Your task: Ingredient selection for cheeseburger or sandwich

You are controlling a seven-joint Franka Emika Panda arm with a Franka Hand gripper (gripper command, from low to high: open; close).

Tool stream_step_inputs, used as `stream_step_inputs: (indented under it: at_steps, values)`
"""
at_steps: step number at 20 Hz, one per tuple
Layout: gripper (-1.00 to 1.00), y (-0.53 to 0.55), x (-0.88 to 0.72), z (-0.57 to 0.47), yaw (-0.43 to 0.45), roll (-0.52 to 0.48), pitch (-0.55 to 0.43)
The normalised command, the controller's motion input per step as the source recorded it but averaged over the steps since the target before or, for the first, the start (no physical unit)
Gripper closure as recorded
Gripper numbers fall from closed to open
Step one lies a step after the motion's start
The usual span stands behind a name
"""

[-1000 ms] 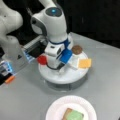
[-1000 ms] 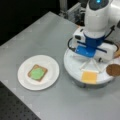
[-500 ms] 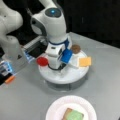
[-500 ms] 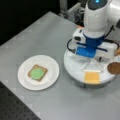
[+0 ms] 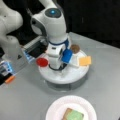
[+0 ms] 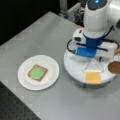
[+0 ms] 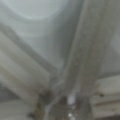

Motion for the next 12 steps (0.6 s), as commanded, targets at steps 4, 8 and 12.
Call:
stream_step_inputs:
  at_steps: [4,8,12]
  values:
    - [-1.0,-0.02,-0.13,-0.1,0.247,0.071,-0.034]
    - [-1.0,-0.02,-0.14,-0.12,0.223,0.011,-0.057]
    - [-1.0,-0.01,-0.13,-0.15,0.254,-0.009,-0.059]
